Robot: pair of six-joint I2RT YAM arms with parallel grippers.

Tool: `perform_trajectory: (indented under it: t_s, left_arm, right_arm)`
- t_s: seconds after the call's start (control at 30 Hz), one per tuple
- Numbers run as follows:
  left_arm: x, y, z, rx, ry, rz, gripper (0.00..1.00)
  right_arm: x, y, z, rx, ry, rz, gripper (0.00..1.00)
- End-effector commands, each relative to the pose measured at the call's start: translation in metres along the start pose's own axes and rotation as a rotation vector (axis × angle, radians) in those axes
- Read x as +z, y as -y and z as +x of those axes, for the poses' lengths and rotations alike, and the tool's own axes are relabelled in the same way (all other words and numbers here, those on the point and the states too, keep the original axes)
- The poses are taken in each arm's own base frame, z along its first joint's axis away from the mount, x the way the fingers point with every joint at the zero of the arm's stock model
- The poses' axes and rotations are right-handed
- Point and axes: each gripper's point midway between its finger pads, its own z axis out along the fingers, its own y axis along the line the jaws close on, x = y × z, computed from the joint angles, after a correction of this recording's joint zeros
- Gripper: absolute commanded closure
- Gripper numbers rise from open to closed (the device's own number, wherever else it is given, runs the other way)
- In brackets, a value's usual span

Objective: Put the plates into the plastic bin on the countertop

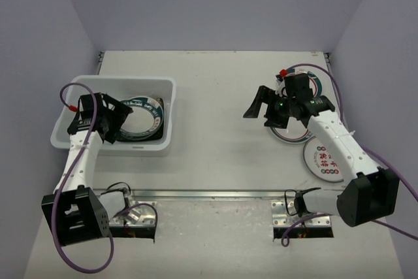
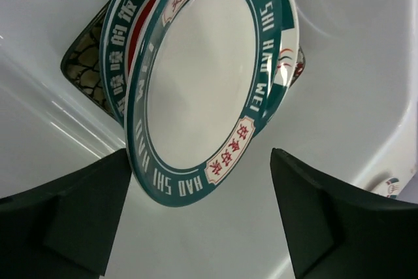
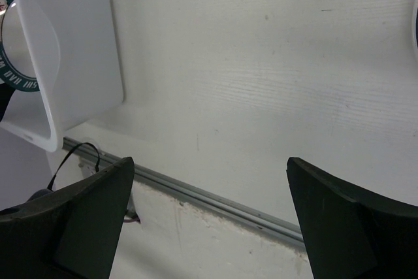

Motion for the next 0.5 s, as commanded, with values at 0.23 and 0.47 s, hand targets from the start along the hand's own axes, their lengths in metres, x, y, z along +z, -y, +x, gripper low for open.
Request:
perform_trajectory:
  t_s: [0.23,0.47]
  left_arm:
    - [-0.022,-0.003,-0.018,0.108,0.01,-0.096,0.0]
    - [-0.056,0.049,-0.016,0.207,-0.045,0.12,0.0]
  right_arm:
    - [-0.007,0.006,-0.029,-0.027,0.056,0.113,0.01]
    - [-0.021,-0.002,-0.052,-0.045,0.032,0.171,0.01]
